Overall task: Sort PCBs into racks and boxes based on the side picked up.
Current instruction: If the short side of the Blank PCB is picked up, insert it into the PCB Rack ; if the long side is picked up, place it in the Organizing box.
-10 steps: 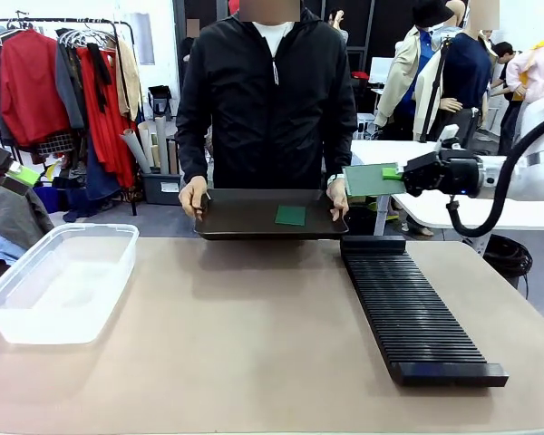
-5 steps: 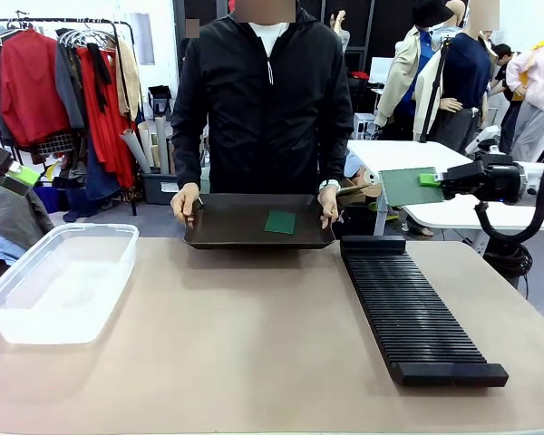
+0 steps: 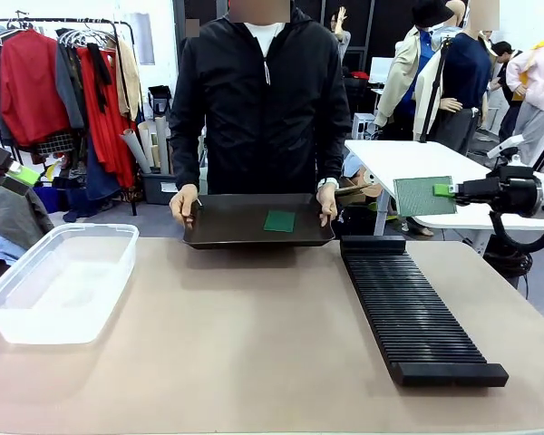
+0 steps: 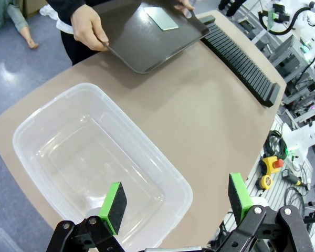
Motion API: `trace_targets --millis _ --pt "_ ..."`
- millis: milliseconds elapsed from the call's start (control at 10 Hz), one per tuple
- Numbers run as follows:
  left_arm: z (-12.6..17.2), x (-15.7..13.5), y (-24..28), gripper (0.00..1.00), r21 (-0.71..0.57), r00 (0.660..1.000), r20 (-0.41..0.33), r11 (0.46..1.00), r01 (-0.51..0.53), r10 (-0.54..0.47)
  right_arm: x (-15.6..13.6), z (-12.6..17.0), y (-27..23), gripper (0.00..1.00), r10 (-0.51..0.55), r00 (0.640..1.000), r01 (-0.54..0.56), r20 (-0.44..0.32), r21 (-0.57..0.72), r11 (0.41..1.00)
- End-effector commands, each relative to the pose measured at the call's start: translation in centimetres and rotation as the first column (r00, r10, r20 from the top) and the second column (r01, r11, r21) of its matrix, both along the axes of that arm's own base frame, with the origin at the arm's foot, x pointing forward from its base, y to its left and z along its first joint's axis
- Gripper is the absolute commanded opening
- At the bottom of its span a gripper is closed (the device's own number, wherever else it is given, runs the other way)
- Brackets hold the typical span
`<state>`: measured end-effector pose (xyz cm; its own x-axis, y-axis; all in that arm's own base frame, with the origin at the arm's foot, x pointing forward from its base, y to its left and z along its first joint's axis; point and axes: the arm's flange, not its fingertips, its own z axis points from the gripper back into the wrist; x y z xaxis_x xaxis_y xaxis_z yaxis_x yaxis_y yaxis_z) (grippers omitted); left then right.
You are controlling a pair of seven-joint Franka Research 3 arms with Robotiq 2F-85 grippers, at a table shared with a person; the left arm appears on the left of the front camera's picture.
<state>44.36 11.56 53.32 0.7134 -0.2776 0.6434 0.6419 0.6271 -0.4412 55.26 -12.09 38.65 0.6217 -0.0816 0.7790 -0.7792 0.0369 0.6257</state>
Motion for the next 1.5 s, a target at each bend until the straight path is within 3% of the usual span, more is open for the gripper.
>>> trace_targets --millis 0,500,800,1400 --pt "0.1 -0.1 -0.1 1.0 -0.009 1.0 -0.001 1.0 0.001 -0.001 -1.8 -1.4 -0.3 0.0 0.015 0.999 -0.014 0.051 -0.01 1.0" --pt "0.1 -0.1 -0.1 1.0 -0.009 1.0 -0.001 1.0 0.001 -0.001 -3.3 -6.0 -1.6 0.0 -0.092 0.991 0.092 0.102 0.003 0.996" --pt "0.1 -0.1 -0.1 1.0 -0.009 1.0 -0.001 1.0 0.001 -0.001 -4.3 -7.9 -2.6 0.0 -0.108 0.991 0.108 0.083 0.003 0.994" --pt "0.1 -0.1 -0.1 1.0 -0.009 1.0 -0.001 1.0 0.001 -0.001 -3.9 -8.1 -2.7 0.0 -0.101 0.994 0.1 0.053 0.011 0.995"
